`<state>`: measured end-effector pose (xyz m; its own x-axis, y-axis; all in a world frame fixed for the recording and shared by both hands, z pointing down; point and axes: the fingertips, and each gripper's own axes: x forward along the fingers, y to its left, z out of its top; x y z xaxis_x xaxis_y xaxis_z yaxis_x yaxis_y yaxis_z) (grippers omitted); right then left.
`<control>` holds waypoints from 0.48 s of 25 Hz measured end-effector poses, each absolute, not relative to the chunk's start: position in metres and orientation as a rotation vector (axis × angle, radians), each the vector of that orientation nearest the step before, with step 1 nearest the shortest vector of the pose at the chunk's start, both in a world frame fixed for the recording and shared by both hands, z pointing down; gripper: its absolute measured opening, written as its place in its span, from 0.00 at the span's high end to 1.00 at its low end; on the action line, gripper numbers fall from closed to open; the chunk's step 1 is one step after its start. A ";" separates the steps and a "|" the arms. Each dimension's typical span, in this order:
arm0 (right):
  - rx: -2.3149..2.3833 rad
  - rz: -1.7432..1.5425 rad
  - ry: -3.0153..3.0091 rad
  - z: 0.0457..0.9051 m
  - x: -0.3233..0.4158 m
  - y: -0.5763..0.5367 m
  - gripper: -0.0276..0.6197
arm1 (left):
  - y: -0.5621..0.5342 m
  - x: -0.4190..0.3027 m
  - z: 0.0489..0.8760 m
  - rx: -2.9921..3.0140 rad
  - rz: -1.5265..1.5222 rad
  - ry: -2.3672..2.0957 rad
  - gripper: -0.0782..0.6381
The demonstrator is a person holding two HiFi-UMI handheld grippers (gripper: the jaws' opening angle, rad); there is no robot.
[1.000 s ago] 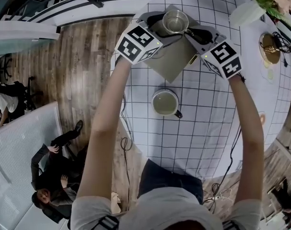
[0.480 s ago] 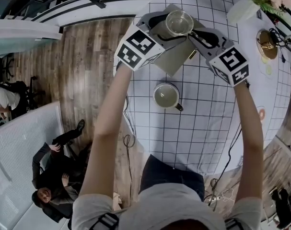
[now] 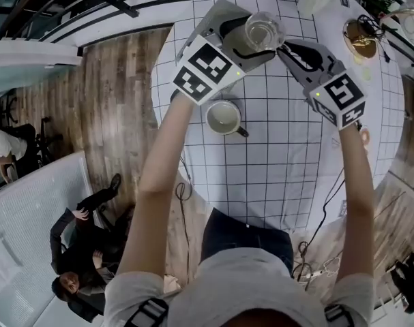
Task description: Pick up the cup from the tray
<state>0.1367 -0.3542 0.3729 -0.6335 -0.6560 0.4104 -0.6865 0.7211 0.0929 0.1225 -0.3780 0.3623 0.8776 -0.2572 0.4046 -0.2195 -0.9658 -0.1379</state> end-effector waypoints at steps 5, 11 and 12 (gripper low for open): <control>1.063 0.158 -2.482 0.382 0.159 -0.321 0.88 | -0.346 0.146 0.372 -2.977 -0.677 0.308 0.39; 1.071 0.233 -2.441 0.410 0.178 -0.289 0.88 | -0.315 0.165 0.404 -3.023 -0.789 0.250 0.39; 1.074 0.256 -2.439 0.417 0.180 -0.284 0.88 | -0.310 0.167 0.411 -3.033 -0.817 0.240 0.39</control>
<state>0.1797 -0.2844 0.4168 -0.5892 -0.6496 0.4804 -0.7351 0.6778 0.0149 0.1670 -0.3099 0.4111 0.8539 -0.1441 0.5001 -0.1488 -0.9884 -0.0307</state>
